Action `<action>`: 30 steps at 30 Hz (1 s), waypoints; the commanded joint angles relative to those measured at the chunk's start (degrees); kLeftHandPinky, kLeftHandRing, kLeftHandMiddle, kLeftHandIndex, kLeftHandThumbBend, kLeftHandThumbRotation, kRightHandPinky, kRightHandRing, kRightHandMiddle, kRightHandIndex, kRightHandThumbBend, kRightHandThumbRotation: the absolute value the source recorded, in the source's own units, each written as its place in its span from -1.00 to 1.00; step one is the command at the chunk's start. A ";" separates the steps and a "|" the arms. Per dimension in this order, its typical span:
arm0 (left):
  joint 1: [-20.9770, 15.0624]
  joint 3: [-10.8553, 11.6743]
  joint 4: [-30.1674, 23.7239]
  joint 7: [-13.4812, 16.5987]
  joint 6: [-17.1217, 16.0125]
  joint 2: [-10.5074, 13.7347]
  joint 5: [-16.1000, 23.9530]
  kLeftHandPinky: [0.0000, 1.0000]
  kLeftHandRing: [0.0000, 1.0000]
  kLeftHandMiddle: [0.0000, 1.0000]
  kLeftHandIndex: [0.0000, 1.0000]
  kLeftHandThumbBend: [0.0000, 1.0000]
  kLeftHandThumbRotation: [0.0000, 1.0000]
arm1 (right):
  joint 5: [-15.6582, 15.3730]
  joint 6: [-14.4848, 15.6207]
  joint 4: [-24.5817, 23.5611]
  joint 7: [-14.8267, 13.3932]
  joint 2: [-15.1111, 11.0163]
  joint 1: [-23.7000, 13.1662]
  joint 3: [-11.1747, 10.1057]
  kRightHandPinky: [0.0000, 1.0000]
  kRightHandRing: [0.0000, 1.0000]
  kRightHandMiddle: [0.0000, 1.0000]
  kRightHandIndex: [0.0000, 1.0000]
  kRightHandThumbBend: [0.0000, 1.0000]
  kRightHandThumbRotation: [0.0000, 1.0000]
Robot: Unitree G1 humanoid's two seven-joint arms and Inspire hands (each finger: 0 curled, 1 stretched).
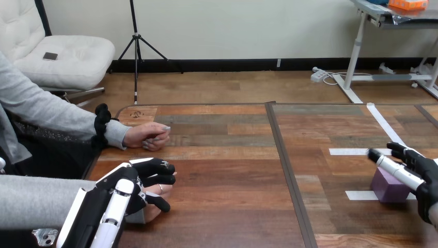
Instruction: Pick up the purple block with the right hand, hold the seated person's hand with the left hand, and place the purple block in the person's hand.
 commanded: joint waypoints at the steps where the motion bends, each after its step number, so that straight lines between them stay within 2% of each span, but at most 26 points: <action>1: -2.72 0.86 -1.14 -0.39 -1.32 0.15 -0.72 -0.14 0.35 0.37 0.24 -0.46 0.80 | 0.24 -1.51 0.02 0.61 -0.40 -0.48 0.44 0.76 0.83 0.83 0.76 0.87 -0.27; 6: -2.78 1.00 -1.21 -0.53 -1.06 0.20 -0.72 -0.15 0.35 0.37 0.23 -0.43 0.81 | 0.85 -1.57 0.06 0.90 -0.24 -0.36 0.06 0.76 0.81 0.80 0.75 0.94 -0.39; 15: -3.06 1.10 -1.08 -0.39 -1.23 0.01 -0.27 -0.15 0.34 0.35 0.22 -0.42 0.82 | 3.11 -2.02 0.16 3.33 0.07 0.02 -1.33 0.76 0.80 0.80 0.77 1.00 -0.60; 24: -3.25 1.20 -1.23 -0.58 -0.72 0.29 -0.50 -0.15 0.33 0.34 0.21 -0.43 0.83 | 3.33 -1.94 -0.01 3.32 -0.13 0.23 -1.04 0.76 0.80 0.80 0.78 1.00 -0.73; 27: -3.39 1.26 -1.21 -0.63 -0.74 0.29 -0.48 -0.15 0.33 0.34 0.20 -0.44 0.83 | 4.69 -0.97 -0.02 4.37 0.14 0.08 -2.10 0.76 0.81 0.82 0.79 1.00 -0.84; 30: -3.59 1.32 -1.08 -0.82 -1.00 0.25 -0.49 -0.15 0.32 0.33 0.20 -0.47 0.83 | 3.62 -1.37 -0.15 3.33 -0.13 0.24 -1.21 0.75 0.80 0.81 0.80 1.00 -0.89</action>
